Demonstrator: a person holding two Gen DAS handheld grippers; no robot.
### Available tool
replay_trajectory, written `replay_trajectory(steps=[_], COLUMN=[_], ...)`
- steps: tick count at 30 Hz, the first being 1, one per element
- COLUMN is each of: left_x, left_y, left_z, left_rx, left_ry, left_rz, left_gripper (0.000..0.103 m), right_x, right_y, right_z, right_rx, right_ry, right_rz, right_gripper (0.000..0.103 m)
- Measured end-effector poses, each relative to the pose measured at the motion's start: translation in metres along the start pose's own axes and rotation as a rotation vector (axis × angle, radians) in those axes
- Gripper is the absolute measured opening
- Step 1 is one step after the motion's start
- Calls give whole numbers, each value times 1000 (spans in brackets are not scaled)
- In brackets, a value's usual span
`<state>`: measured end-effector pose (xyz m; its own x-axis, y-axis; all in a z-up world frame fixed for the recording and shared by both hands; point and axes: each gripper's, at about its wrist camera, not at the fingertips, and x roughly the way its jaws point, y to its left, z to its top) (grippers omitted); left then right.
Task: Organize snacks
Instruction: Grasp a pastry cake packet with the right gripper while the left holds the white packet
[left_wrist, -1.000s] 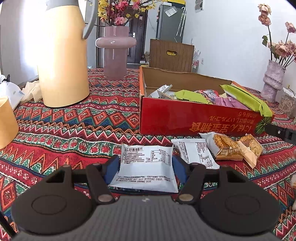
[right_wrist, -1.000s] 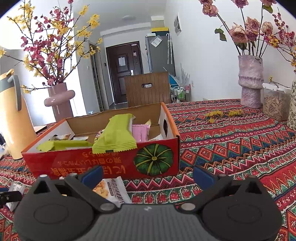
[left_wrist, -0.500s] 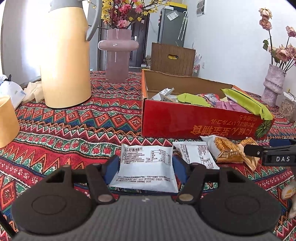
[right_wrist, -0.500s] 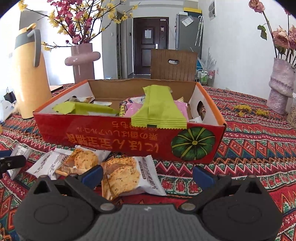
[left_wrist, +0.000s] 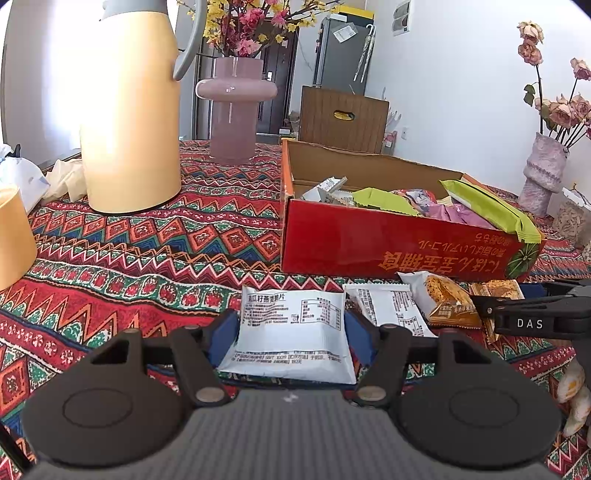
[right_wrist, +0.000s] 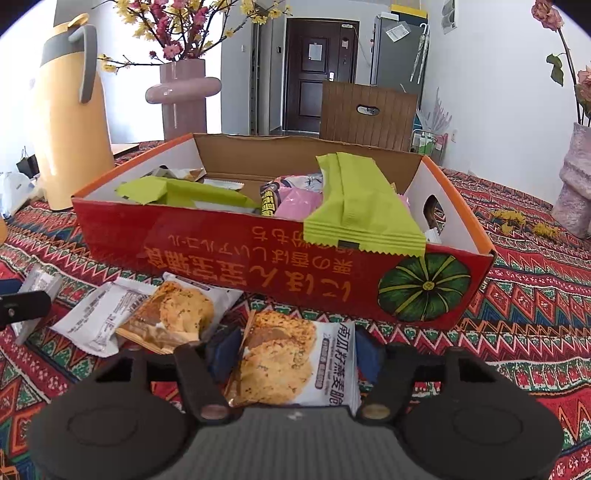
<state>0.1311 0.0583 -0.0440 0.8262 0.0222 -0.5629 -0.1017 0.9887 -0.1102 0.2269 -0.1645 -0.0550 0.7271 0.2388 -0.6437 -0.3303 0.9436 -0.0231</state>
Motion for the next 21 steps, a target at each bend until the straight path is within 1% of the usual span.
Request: replay_trajectory(steps=[2, 5, 14, 21], left_x=[0, 0, 0, -9], left_y=[0, 0, -2, -1], left_z=[0, 0, 0, 7], left_rx=[-1, 0, 13, -2], left_ry=[-1, -1, 2, -18], left_rz=[-1, 0, 12, 16], left_gripper=[65, 65, 65, 65], right_x=[-3, -13, -52, -79], right_y=[-1, -2, -12, -26], right_z=[-2, -7, -23, -25], right_rx=[1, 8, 46, 72], right_ry=[-8, -34, -120, -193], right_rz=[-3, -8, -7, -26], right_gripper=[58, 57, 57, 57])
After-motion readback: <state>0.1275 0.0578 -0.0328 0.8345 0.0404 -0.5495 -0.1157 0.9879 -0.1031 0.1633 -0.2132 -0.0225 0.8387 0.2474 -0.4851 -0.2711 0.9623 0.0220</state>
